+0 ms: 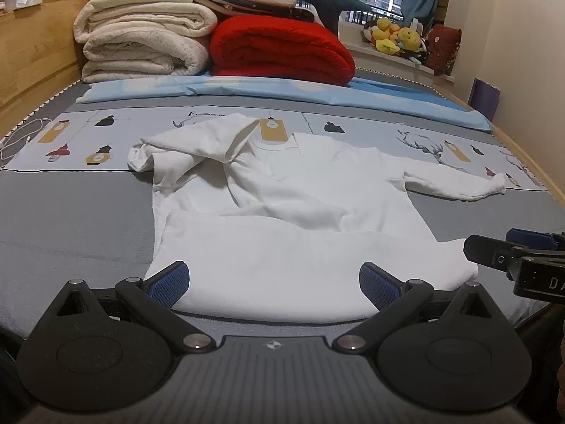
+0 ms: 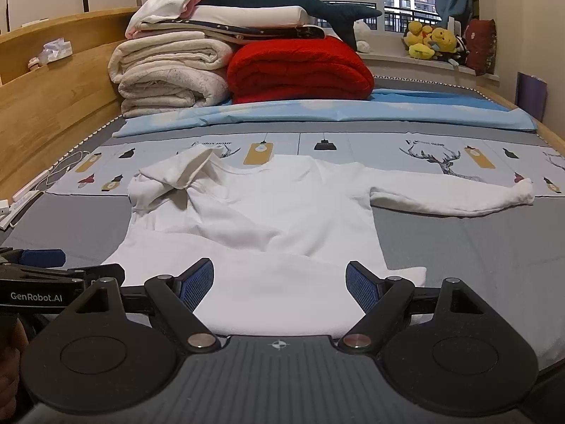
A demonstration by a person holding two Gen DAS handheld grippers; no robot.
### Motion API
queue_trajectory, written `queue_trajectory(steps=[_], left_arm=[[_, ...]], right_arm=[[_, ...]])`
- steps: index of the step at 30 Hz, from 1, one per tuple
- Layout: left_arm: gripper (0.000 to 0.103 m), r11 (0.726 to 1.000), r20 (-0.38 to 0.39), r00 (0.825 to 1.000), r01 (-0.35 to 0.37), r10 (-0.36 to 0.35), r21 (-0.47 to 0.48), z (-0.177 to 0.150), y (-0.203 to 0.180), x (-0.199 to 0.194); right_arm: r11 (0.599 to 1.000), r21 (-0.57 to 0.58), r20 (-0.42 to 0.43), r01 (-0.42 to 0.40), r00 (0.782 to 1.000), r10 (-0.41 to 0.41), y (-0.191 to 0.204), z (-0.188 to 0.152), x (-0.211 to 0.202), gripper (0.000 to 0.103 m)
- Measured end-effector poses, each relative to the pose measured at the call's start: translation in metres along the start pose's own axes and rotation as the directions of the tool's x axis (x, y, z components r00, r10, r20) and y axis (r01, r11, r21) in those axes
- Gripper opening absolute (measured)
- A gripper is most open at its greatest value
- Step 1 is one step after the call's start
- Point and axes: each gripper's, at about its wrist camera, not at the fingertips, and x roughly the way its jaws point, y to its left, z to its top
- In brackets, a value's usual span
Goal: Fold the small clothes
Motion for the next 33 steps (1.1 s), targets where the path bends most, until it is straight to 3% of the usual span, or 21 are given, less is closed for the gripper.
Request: queue_trajectory(steps=[33], left_arm=[[0.103,1.000,0.002,1.000,0.003,-0.003,-0.005,0.0011,-0.0006,-0.0006]], right_arm=[[1.000,-0.014,-0.005,-0.007,1.000,0.007,0.0041,0.0008,0.0015,0.083]])
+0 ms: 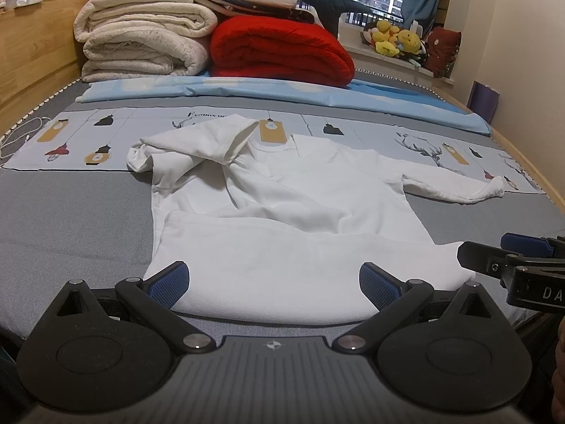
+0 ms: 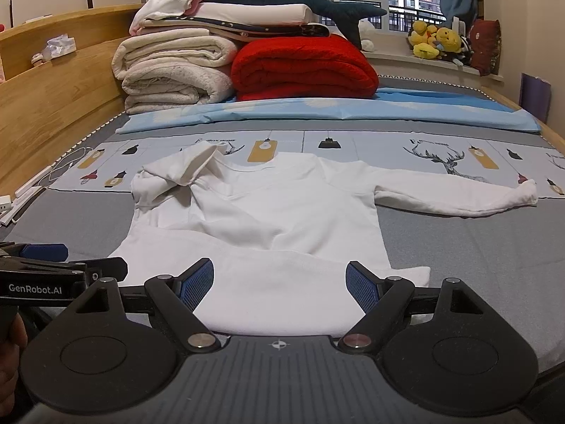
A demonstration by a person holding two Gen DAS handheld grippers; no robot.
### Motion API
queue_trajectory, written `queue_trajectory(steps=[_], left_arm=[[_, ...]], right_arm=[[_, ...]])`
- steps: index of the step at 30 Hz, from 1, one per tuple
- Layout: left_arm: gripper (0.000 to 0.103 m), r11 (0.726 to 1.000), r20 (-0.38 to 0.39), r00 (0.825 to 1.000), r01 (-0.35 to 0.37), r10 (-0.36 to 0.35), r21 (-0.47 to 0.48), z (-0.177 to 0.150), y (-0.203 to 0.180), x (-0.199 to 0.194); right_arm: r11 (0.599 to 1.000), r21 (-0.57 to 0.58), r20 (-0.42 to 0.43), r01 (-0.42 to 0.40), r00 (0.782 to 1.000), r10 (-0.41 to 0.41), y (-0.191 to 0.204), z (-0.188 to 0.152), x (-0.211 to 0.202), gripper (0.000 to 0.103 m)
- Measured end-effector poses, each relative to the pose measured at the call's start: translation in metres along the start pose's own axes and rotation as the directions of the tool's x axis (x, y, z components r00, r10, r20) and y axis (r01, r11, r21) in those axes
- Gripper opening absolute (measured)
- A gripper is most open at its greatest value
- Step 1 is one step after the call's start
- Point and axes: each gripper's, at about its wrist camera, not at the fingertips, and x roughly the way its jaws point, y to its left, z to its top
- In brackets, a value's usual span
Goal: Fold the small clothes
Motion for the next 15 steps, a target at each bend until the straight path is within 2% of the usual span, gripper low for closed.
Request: queue_trajectory(steps=[7,15], left_arm=[[0.103,1.000,0.017,1.000,-0.004,0.004,0.006,0.0011,-0.0020,-0.0013],[0.102,1.000,0.047,0.999,-0.018,0.017,0.020,0.0003,-0.0025,-0.0042]], right_arm=[[1.000,-0.008,0.009,-0.001,1.000,0.001,0.0016,-0.0005,-0.0024,0.082],[0.999,-0.031,0.042,0.009,0.999,-0.008,0.0053,-0.0010,-0.0062,0.070]])
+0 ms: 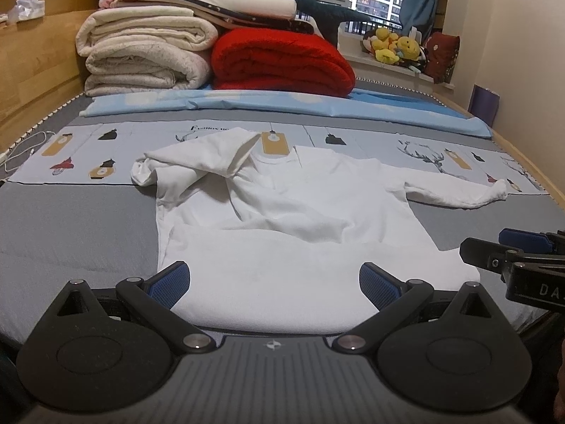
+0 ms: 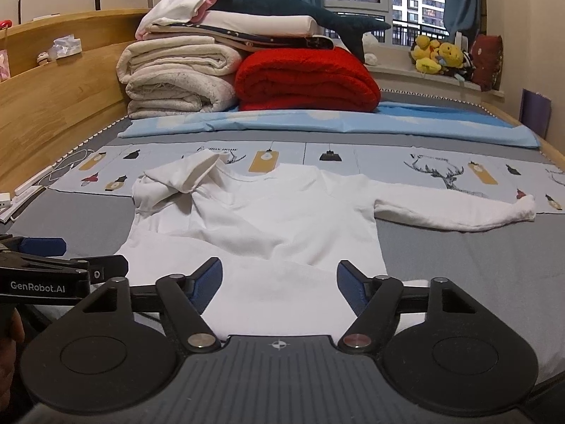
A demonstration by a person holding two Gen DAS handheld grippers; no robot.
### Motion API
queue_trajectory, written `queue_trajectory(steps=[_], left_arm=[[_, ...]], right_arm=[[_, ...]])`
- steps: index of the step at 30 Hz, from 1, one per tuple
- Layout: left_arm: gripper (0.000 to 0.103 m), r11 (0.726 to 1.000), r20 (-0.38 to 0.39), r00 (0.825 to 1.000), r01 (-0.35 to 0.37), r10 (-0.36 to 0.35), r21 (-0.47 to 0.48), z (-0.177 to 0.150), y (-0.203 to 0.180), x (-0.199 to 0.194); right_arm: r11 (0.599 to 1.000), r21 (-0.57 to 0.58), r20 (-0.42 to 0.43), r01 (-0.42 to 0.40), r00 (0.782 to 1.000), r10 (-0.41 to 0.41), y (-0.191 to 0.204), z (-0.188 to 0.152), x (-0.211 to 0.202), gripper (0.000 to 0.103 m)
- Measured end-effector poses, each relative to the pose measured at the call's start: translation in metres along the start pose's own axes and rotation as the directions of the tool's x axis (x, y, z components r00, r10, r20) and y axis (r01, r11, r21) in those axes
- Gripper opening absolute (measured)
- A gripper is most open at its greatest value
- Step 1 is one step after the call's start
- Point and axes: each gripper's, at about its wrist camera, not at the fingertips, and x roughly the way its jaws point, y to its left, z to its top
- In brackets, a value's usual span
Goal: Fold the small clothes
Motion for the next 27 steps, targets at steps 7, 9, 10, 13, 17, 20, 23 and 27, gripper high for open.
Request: queue_trajectory(steps=[7,9,10,13,17,20,23,27], left_arm=[[0.102,1.000,0.031,0.999,0.008,-0.008,0.022,-0.001,-0.005,-0.004],[0.101,1.000,0.037,0.999,0.009,-0.010,0.021,-0.001,-0.005,-0.005],[0.101,1.000,0.040,0.999,0.011,-0.012,0.019,-0.001,-0.005,-0.005],[0.101,1.000,0.057,0.998,0.026,-0.027,0.015,-0.001,-0.006,-0.008],[0.101,0.999,0.056,0.998,0.039,-0.040,0.024,0.000,-0.008,-0.009],[0.101,0.998,0.038,0.997,0.062,-0.063,0.031,0.000,-0.008,-0.009],[0.101,0.997,0.049,0.996,0.076,-0.077,0.029,0.003,-0.008,-0.011],[0.101,0.997,0.093,0.993,0.071,-0.075,0.040,0.027,-0.005,-0.015]], right_arm=[[1.000,0.014,0.013,-0.012,1.000,0.012,-0.003,0.002,-0.001,0.061],[1.000,0.009,0.017,-0.017,1.000,0.017,-0.001,0.003,-0.002,0.060],[1.000,0.006,0.017,-0.019,1.000,0.019,-0.001,0.002,-0.002,0.060],[1.000,0.003,0.016,-0.025,1.000,0.025,0.001,0.003,-0.002,0.059],[0.999,0.007,0.013,-0.038,0.999,0.038,0.001,0.003,-0.002,0.059],[0.999,0.001,0.012,-0.045,0.999,0.045,0.003,0.003,-0.003,0.059],[0.999,-0.010,0.029,-0.043,0.999,0.043,0.004,0.004,-0.006,0.059],[0.999,-0.019,0.054,-0.030,0.998,0.031,0.004,0.006,-0.008,0.059]])
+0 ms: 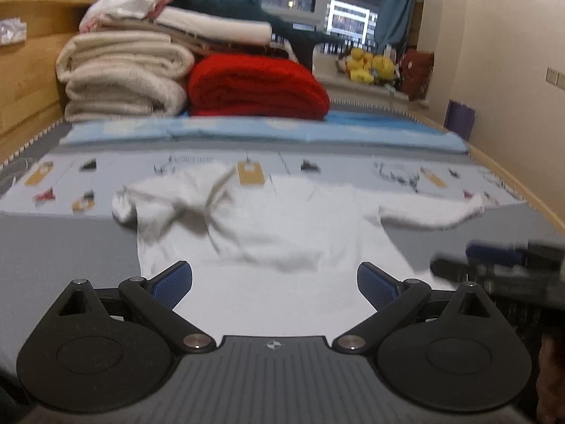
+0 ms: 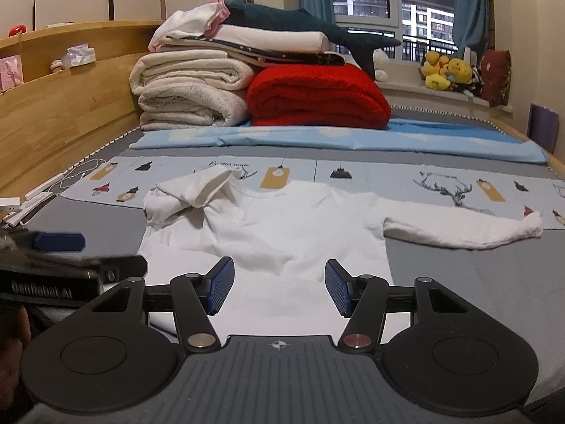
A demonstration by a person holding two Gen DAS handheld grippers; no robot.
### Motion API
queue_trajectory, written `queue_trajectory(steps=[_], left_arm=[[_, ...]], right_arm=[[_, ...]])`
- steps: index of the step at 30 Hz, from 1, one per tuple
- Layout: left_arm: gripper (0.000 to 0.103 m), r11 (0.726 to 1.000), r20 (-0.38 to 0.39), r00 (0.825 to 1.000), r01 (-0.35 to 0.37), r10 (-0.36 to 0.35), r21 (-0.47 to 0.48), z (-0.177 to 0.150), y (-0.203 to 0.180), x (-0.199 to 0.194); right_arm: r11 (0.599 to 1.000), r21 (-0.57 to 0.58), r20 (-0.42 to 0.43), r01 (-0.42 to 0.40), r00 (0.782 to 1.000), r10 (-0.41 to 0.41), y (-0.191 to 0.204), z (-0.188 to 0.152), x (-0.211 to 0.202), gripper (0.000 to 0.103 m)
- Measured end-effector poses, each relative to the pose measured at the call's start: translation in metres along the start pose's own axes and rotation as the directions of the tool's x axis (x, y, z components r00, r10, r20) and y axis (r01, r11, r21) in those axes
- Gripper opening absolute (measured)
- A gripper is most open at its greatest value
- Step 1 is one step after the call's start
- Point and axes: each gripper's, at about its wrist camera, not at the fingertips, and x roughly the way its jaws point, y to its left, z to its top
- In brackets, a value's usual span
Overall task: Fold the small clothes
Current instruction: 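Grasp the shirt hem with the left gripper while the right gripper grasps the hem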
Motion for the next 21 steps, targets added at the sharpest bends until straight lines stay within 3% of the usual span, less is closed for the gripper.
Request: queue_trajectory(steps=[5,8,10,12,13,14,18,21], left_arm=[[0.096,0.997,0.067,0.998,-0.021,0.016,0.075,0.052,0.000,0.024],[0.072,0.996,0.086,0.996,-0.008,0.000,0.093,0.088,0.009,0.051],[0.047,0.995,0.084,0.996,0.007,-0.015,0.099,0.110,0.021,0.075],[0.036,0.997,0.069,0.998,0.001,-0.006,0.079,0.129,0.041,0.105],[0.032,0.998,0.056,0.998,-0.008,0.005,0.058,0.137,0.055,0.120],[0.032,0.999,0.040,0.999,-0.016,0.015,0.035,0.143,0.069,0.136],[0.032,0.994,-0.028,0.999,-0.046,0.043,-0.095,0.135,0.129,0.186],[0.032,0.973,-0.167,0.985,-0.084,0.048,-0.214,0.115,0.165,0.214]], right_arm=[[1.000,0.012,0.014,0.008,1.000,-0.008,-0.007,0.005,-0.001,0.058],[0.999,0.038,0.003,0.008,1.000,-0.008,-0.017,0.012,0.001,0.052],[0.997,0.073,-0.010,0.010,1.000,-0.009,-0.030,0.023,0.003,0.045],[0.995,0.102,-0.016,0.011,1.000,-0.009,-0.046,0.039,0.008,0.020],[0.994,0.108,-0.016,0.013,1.000,-0.011,-0.054,0.047,0.013,0.015],[0.994,0.111,-0.009,0.018,1.000,-0.018,-0.063,0.058,0.019,0.010],[0.992,0.111,0.033,0.060,0.997,-0.064,-0.096,0.098,0.055,0.010],[0.988,0.141,-0.013,0.066,0.998,-0.065,-0.126,0.114,0.105,0.011]])
